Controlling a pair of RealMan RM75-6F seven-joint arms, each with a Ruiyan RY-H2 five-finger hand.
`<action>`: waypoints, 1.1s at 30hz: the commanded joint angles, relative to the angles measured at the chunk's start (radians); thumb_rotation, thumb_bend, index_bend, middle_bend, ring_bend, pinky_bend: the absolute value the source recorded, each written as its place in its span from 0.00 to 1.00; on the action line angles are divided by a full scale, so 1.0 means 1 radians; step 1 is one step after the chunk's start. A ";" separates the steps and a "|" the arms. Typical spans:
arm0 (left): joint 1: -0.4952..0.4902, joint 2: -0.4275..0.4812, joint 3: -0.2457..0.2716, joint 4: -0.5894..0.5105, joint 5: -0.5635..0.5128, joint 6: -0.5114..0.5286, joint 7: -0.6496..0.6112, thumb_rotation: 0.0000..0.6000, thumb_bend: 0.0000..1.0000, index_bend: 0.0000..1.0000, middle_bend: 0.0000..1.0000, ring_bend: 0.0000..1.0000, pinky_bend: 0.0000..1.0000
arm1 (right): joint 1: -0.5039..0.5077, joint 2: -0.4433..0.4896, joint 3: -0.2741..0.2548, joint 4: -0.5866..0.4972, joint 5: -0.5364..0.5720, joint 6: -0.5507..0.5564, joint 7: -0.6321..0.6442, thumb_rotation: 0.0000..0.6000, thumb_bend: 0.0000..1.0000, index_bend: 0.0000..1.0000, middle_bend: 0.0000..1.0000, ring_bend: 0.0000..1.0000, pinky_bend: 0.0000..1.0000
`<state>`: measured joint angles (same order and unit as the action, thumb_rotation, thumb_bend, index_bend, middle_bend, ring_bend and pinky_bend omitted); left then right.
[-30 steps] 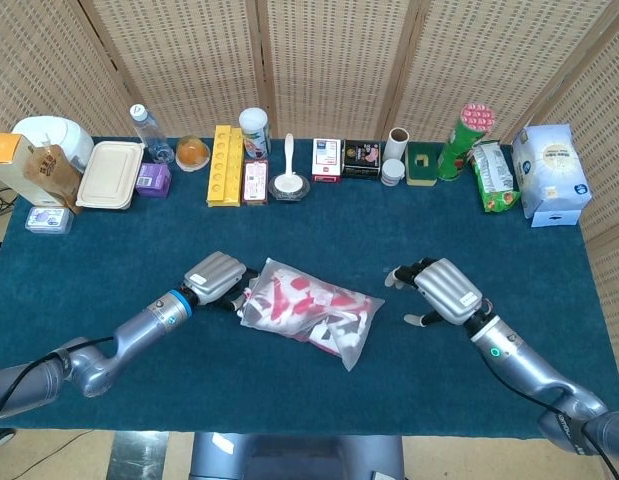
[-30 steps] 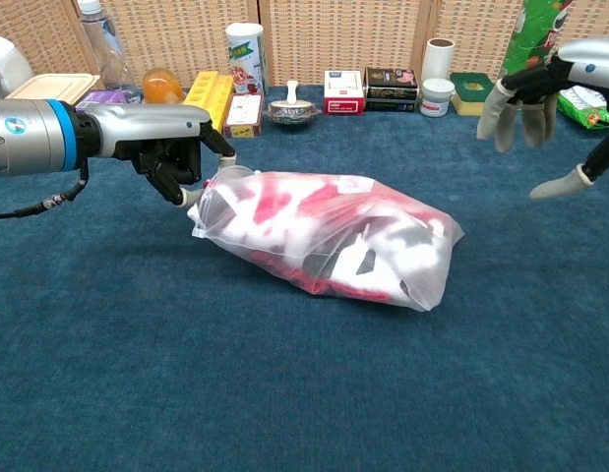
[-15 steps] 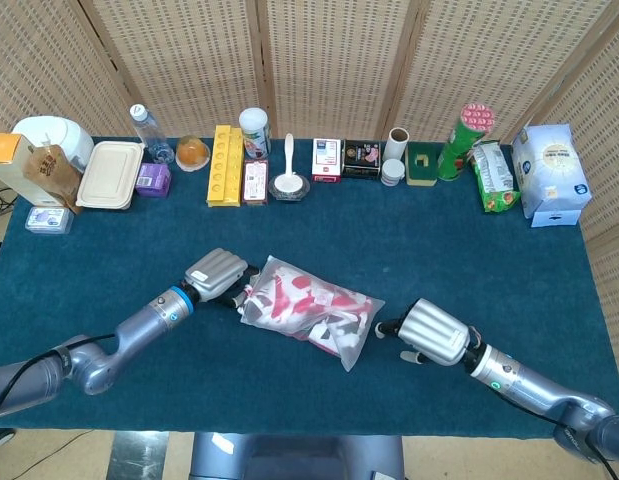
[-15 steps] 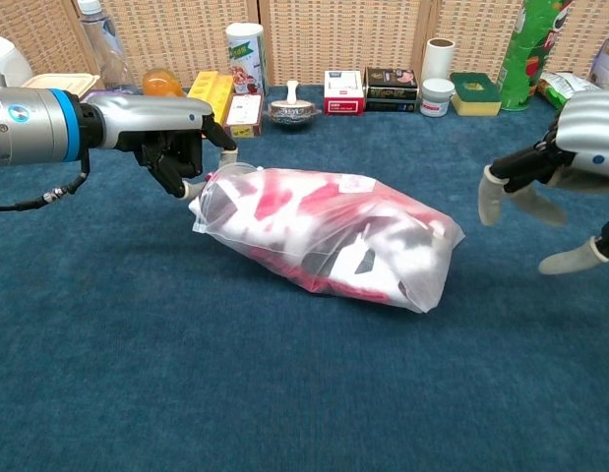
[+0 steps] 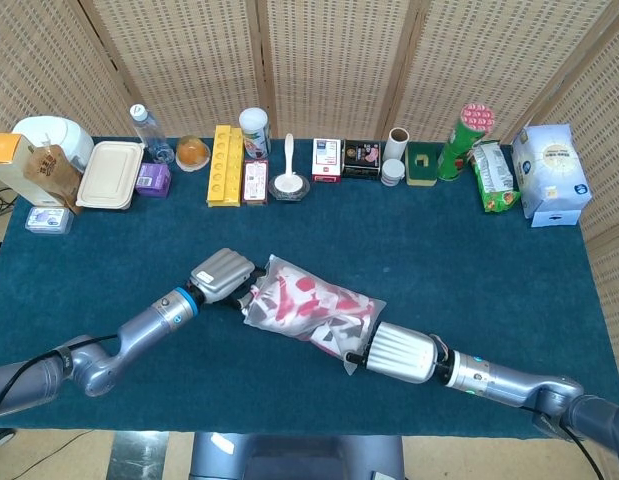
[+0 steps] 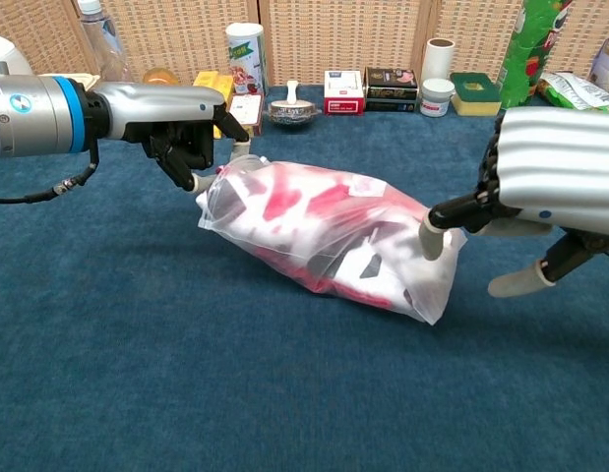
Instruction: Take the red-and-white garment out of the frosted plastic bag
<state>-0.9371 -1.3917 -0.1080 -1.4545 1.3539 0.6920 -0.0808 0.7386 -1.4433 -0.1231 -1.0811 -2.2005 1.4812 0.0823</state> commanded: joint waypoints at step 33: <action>-0.022 0.033 -0.020 -0.069 -0.010 0.003 0.007 1.00 0.43 0.83 1.00 0.96 0.87 | 0.120 -0.034 -0.041 -0.051 0.014 -0.234 -0.193 1.00 0.14 0.44 0.91 1.00 1.00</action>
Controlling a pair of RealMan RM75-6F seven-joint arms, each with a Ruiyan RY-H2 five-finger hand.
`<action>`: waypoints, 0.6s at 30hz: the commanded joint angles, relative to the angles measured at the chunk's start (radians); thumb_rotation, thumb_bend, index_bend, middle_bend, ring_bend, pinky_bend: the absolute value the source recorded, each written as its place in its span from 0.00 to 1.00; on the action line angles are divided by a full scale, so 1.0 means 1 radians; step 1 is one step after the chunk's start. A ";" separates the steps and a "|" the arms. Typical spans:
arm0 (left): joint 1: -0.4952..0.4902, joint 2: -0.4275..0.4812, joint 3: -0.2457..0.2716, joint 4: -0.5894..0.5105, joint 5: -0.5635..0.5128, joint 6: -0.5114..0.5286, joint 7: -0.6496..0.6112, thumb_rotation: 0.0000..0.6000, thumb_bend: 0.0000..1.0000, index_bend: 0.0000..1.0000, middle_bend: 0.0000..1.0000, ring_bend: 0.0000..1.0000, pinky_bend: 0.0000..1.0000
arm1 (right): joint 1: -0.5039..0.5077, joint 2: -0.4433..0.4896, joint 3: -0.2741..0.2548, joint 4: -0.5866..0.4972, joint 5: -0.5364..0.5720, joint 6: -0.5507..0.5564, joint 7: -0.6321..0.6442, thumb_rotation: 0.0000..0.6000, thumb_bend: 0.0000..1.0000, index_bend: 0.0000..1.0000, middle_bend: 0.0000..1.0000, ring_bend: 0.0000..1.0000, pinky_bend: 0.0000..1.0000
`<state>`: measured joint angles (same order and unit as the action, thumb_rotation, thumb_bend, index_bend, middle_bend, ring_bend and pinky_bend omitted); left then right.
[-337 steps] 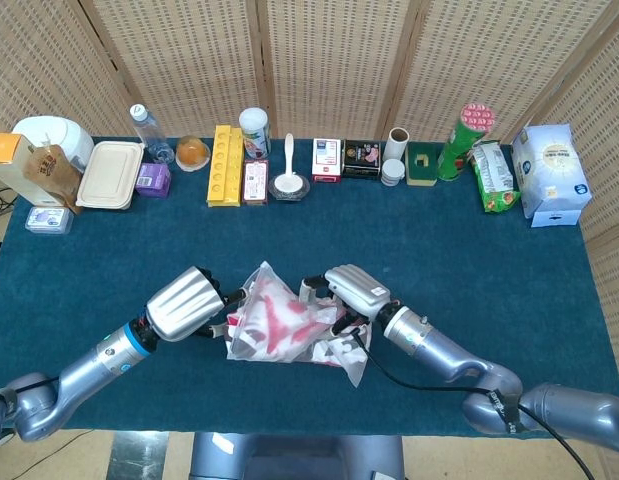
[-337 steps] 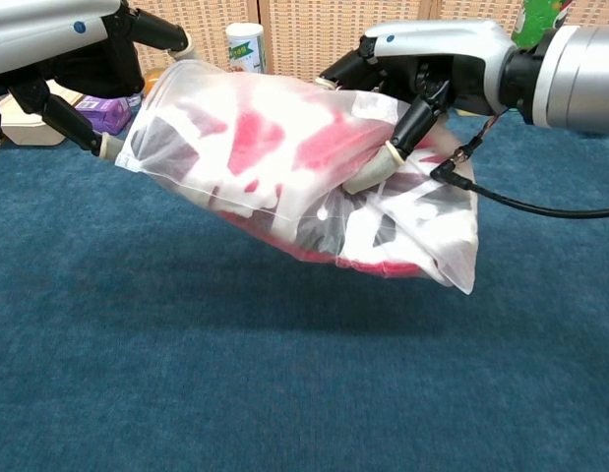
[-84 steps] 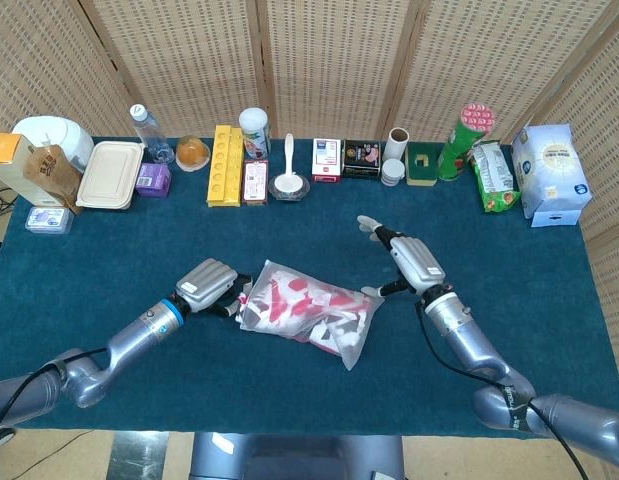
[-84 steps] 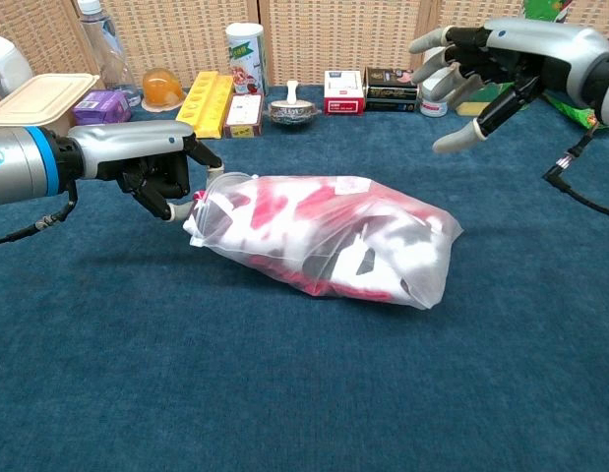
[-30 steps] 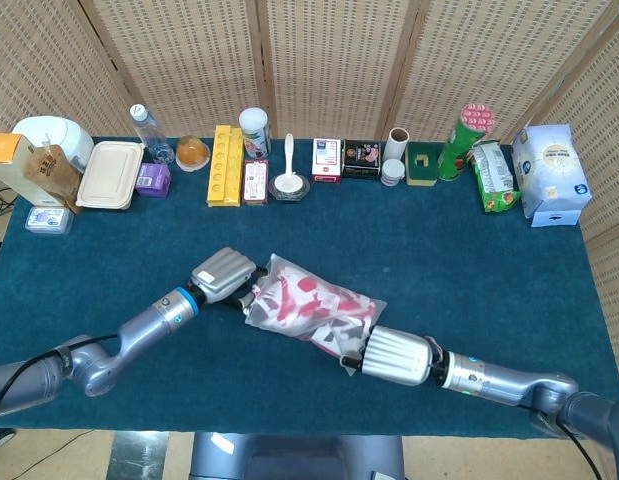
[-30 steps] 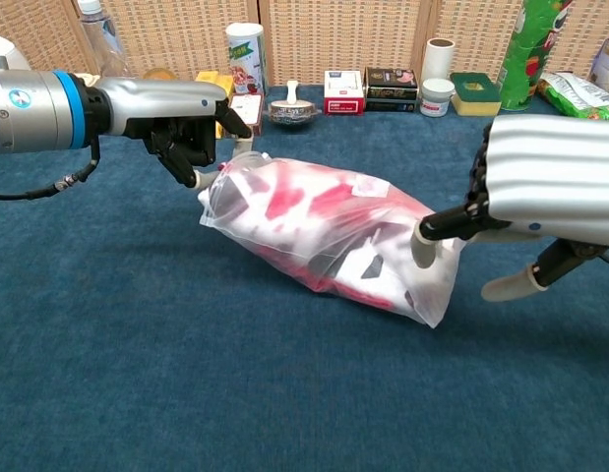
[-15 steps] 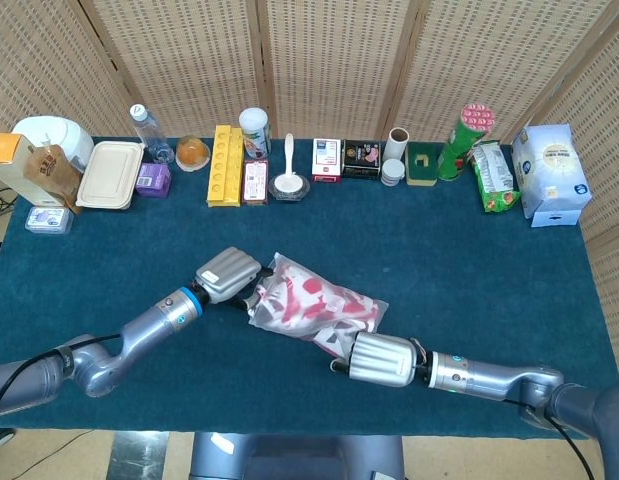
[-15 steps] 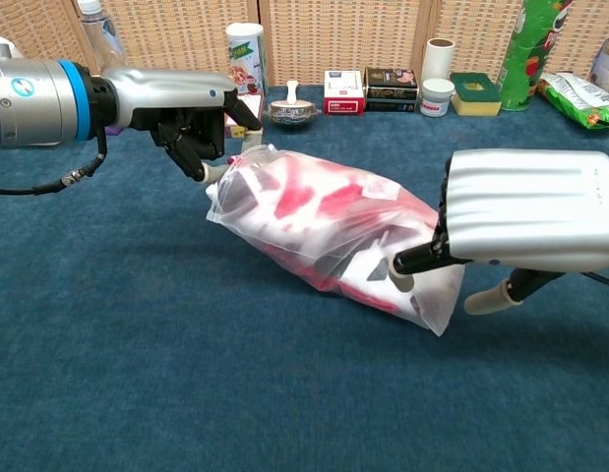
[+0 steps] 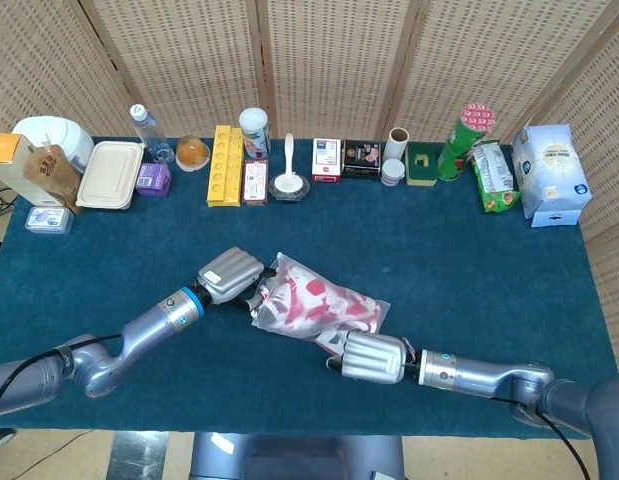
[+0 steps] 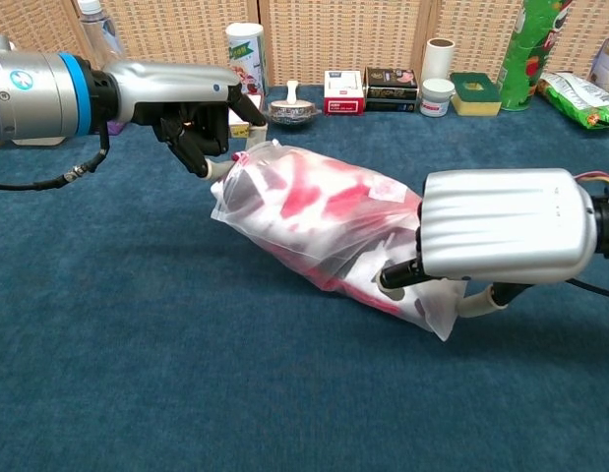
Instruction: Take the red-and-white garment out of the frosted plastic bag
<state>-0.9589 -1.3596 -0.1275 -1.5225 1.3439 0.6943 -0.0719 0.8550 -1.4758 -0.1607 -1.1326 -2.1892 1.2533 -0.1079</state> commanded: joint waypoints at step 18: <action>-0.008 -0.007 -0.001 0.006 -0.002 -0.005 -0.012 1.00 0.43 0.83 1.00 0.96 0.87 | 0.017 -0.024 -0.032 0.004 0.025 -0.028 0.008 1.00 0.40 0.52 0.90 1.00 1.00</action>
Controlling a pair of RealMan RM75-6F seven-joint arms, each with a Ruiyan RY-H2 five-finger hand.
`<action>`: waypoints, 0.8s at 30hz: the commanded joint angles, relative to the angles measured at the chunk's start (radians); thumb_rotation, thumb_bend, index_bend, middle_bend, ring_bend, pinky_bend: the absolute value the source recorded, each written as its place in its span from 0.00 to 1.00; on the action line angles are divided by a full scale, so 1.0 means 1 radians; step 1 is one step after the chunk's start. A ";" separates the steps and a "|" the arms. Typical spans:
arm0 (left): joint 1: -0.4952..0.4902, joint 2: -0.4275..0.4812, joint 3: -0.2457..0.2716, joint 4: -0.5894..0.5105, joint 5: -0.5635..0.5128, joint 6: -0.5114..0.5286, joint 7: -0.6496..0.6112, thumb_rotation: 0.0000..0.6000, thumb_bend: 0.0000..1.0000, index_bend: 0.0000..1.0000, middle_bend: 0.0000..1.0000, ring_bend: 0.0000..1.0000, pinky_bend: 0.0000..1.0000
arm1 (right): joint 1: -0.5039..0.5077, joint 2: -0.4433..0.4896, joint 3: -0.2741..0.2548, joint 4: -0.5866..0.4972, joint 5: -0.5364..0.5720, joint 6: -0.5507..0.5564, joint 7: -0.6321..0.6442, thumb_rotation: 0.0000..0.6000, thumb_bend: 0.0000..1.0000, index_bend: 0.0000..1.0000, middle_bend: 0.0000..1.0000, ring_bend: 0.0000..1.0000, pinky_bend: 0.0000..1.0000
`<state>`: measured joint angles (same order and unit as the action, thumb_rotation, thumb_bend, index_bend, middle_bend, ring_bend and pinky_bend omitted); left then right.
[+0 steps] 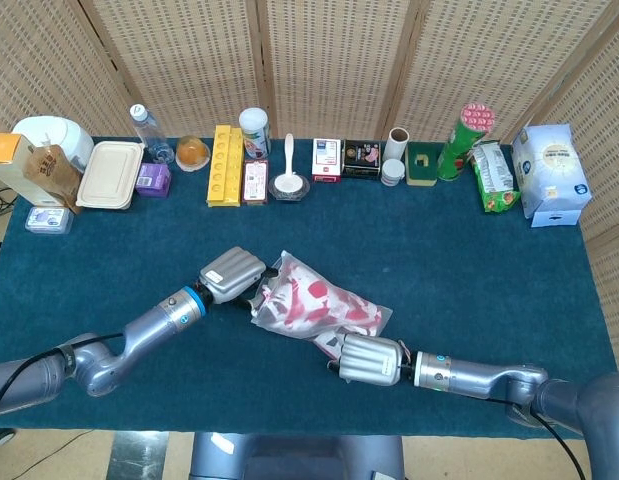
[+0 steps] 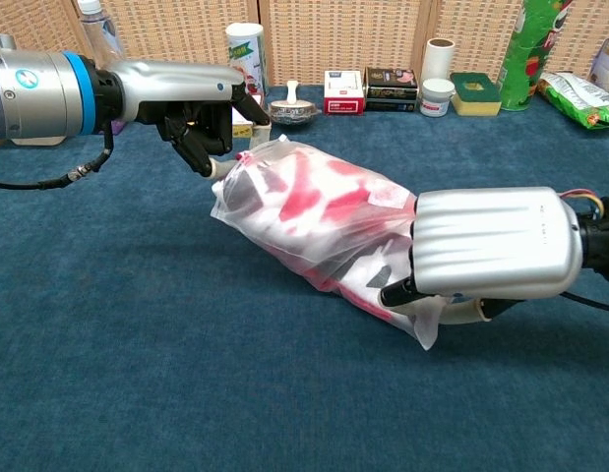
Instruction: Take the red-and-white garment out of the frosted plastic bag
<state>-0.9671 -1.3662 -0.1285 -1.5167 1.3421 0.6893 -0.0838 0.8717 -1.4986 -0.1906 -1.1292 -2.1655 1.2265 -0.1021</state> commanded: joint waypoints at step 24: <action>0.015 0.012 0.019 0.027 0.007 0.009 -0.012 1.00 0.43 0.83 1.00 0.96 0.87 | -0.006 -0.001 -0.040 0.010 0.003 0.051 0.041 1.00 0.55 0.80 0.97 1.00 1.00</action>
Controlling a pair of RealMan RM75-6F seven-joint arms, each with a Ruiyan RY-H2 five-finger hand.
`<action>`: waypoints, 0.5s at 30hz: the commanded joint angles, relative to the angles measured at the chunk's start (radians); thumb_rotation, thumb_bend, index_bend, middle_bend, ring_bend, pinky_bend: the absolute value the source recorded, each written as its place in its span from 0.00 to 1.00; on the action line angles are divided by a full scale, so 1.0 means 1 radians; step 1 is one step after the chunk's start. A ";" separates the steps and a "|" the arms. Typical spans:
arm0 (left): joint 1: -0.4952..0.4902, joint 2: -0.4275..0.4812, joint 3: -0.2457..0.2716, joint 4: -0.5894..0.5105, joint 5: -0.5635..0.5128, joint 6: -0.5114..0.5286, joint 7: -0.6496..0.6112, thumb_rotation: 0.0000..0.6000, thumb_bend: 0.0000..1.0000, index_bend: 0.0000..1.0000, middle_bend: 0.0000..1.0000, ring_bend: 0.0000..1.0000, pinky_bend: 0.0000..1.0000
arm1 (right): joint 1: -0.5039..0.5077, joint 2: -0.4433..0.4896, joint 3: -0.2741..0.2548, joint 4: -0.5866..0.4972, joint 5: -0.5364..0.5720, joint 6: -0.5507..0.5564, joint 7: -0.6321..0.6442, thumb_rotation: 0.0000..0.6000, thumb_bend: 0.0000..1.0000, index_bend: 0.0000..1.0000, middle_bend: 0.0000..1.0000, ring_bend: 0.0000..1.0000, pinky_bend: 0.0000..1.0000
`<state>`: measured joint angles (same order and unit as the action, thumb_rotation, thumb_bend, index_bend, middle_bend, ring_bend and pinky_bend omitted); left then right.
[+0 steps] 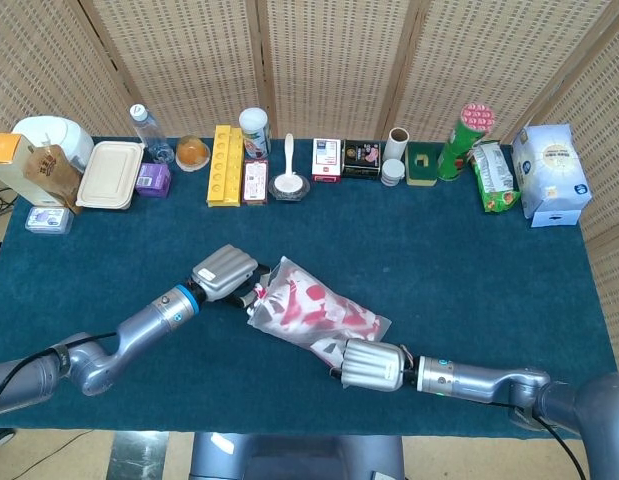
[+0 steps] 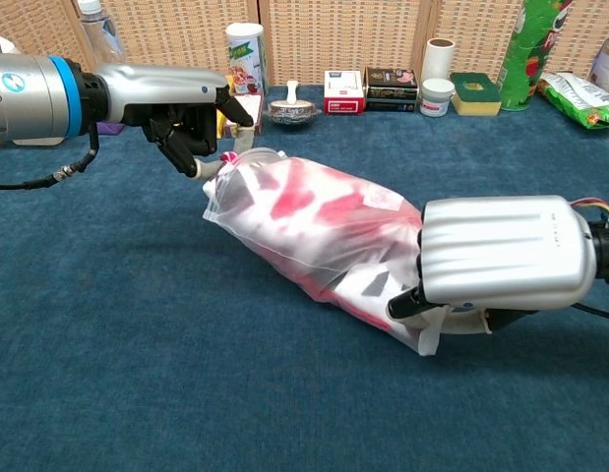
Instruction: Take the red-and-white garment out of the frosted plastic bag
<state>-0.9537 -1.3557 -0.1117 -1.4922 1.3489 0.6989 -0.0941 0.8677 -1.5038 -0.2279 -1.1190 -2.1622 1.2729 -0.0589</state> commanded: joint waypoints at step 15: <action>0.022 0.021 0.020 0.024 0.016 0.006 -0.034 1.00 0.43 0.83 1.00 0.96 0.87 | -0.021 0.063 -0.020 -0.030 0.025 -0.004 -0.020 1.00 0.56 0.82 0.99 1.00 1.00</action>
<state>-0.9323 -1.3354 -0.0927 -1.4690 1.3647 0.7048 -0.1273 0.8477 -1.4420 -0.2470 -1.1478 -2.1390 1.2701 -0.0787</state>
